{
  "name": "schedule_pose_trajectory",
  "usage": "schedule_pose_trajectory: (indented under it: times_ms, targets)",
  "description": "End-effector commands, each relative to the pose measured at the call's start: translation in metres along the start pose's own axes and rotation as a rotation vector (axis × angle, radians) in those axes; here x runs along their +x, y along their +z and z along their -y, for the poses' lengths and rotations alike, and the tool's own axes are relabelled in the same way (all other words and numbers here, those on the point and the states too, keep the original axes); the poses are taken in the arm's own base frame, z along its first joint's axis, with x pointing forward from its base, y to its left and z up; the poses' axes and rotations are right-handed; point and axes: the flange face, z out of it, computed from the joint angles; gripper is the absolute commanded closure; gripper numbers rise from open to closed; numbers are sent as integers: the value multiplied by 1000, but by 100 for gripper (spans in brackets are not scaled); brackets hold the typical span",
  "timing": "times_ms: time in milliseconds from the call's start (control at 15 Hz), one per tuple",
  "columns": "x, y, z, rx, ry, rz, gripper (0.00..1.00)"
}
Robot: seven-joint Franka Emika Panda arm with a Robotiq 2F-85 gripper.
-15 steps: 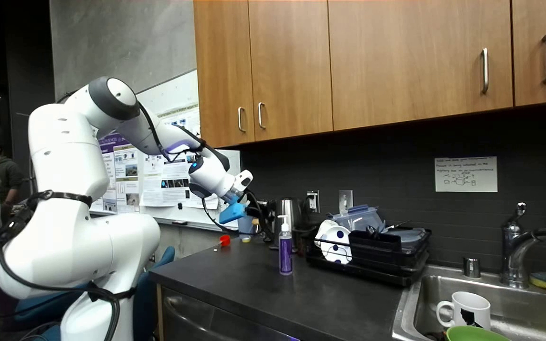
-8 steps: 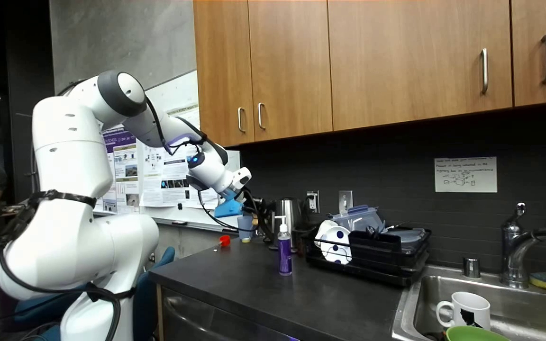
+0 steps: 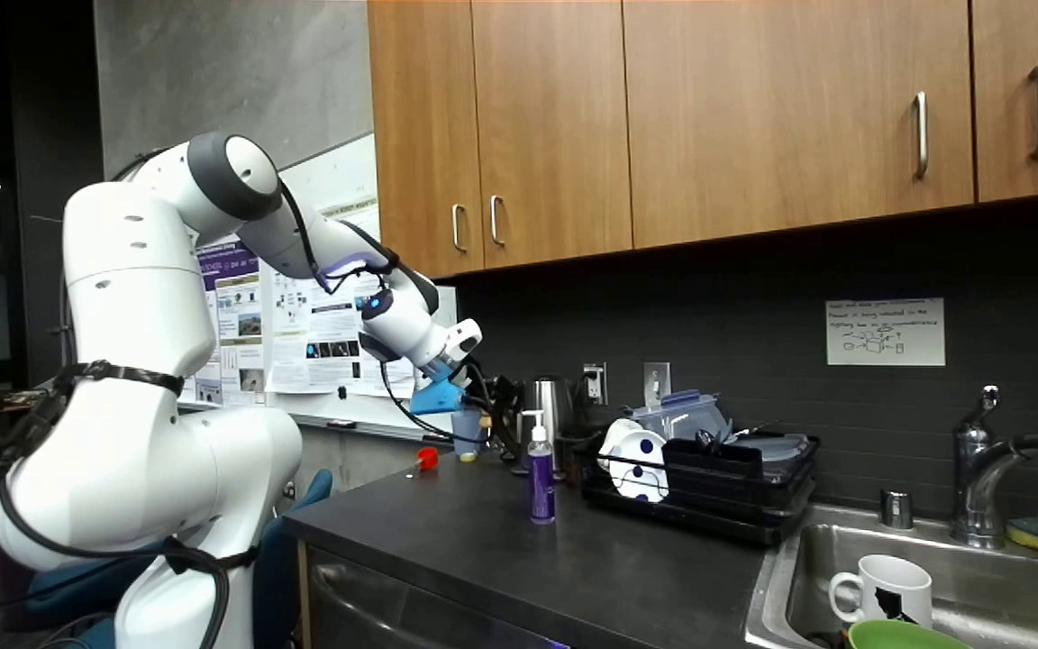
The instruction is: Move the purple bottle to the right and then lay it in the counter
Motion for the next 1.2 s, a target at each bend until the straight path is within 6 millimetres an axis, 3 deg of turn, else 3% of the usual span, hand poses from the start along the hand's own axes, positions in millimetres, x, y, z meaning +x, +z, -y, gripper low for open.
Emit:
schedule_pose_trajectory:
  times_ms: [0,733,1133]
  targets:
    - [-3,-1,-7,-15,28,13,0]
    - [9,-5,-33,-83,59,-22,0]
    - [-1,2,-49,-97,81,10,0]
